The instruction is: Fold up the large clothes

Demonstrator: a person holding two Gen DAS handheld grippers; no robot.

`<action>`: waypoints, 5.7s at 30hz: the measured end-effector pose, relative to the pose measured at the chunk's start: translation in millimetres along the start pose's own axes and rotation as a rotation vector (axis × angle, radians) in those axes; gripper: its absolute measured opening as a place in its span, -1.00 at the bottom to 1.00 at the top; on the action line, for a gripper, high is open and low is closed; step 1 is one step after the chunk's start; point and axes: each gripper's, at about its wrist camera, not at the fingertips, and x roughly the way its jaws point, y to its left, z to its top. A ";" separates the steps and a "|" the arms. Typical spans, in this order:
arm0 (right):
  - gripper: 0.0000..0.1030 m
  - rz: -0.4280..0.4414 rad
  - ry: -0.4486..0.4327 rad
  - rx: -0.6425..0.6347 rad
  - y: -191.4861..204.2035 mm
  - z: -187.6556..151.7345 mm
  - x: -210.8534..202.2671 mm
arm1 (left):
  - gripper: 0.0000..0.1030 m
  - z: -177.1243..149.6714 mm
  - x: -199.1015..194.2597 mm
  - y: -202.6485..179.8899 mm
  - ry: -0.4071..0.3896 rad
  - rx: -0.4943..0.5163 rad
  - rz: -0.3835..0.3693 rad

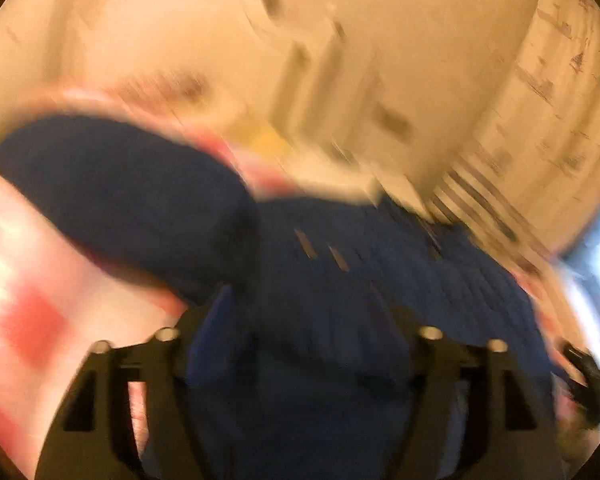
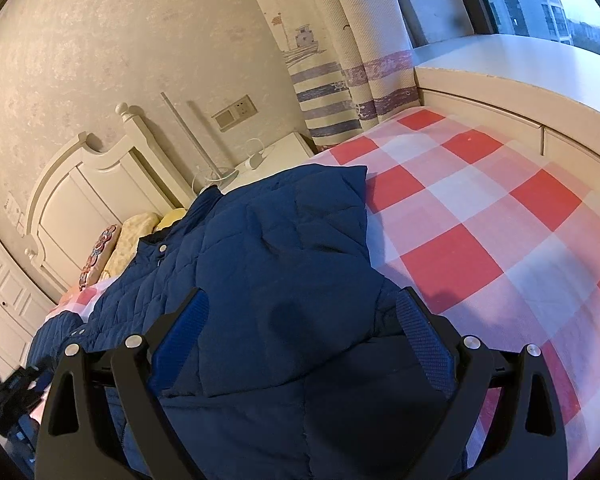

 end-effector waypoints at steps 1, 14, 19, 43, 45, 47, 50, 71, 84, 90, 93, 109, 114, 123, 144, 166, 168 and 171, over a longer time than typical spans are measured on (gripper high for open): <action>0.80 -0.001 0.000 -0.002 0.2 0.1 -0.1 | 0.64 1.6 -11.8 -3.6 -0.075 0.013 0.063; 0.76 -0.019 -0.024 -0.029 5.0 -1.4 -5.2 | 0.74 -22.6 80.8 -27.2 0.317 0.184 -0.085; 0.53 -0.078 -0.123 -0.182 36.2 -3.1 -24.2 | 0.75 -27.3 75.6 -31.1 0.306 0.228 -0.049; 0.59 -0.233 0.304 -0.420 110.9 35.6 137.6 | 0.87 -27.3 82.3 -36.4 0.307 0.203 -0.086; 0.59 -0.209 0.203 -0.427 119.3 34.1 115.4 | 0.88 -26.3 82.0 -36.8 0.307 0.202 -0.090; 0.59 -0.160 0.148 -0.476 130.3 26.9 103.2 | 0.89 -26.8 83.1 -36.8 0.309 0.203 -0.088; 0.71 -0.098 0.329 -0.566 137.8 1.8 125.8 | 0.89 -26.6 82.0 -36.7 0.307 0.202 -0.088; 0.84 -0.067 0.298 -0.627 135.5 -57.6 60.6 | 0.95 31.1 19.0 167.5 -0.017 -0.598 -0.154; 0.84 -0.056 0.280 -0.616 140.3 -60.5 53.5 | 0.88 88.6 61.2 361.0 -0.016 -0.925 0.065; 0.84 -0.031 0.266 -0.589 137.2 -57.4 50.6 | -0.95 118.9 53.2 318.8 -0.076 -0.711 0.010; 0.84 -0.012 0.249 -0.561 134.1 -54.6 47.2 | -0.96 134.2 24.5 244.2 -0.145 -0.502 -0.095; 0.84 0.029 0.120 -0.322 99.7 -31.9 26.2 | -0.86 -41.2 50.0 -117.4 0.311 0.137 -0.528; 0.84 0.060 0.125 -0.239 87.7 -25.6 27.8 | -0.02 -34.0 39.1 -111.3 0.348 0.243 -0.579; 0.84 0.058 0.122 -0.253 90.2 -26.3 27.8 | 0.81 2.8 -47.5 6.6 -0.067 0.042 -0.276; 0.84 0.004 0.057 -0.493 131.0 -47.3 15.6 | 0.78 -36.9 52.9 57.9 0.299 0.079 0.152; 0.41 -0.023 0.058 -1.324 305.9 -148.6 68.1 | 0.81 -38.8 60.6 62.3 0.347 0.063 0.164; 0.04 0.055 0.046 -1.232 300.0 -133.5 55.1 | 0.81 -38.9 60.8 62.4 0.348 0.060 0.162; -0.20 0.204 -0.005 -0.914 273.1 -81.3 22.0 | 0.81 -39.0 61.3 62.9 0.350 0.054 0.158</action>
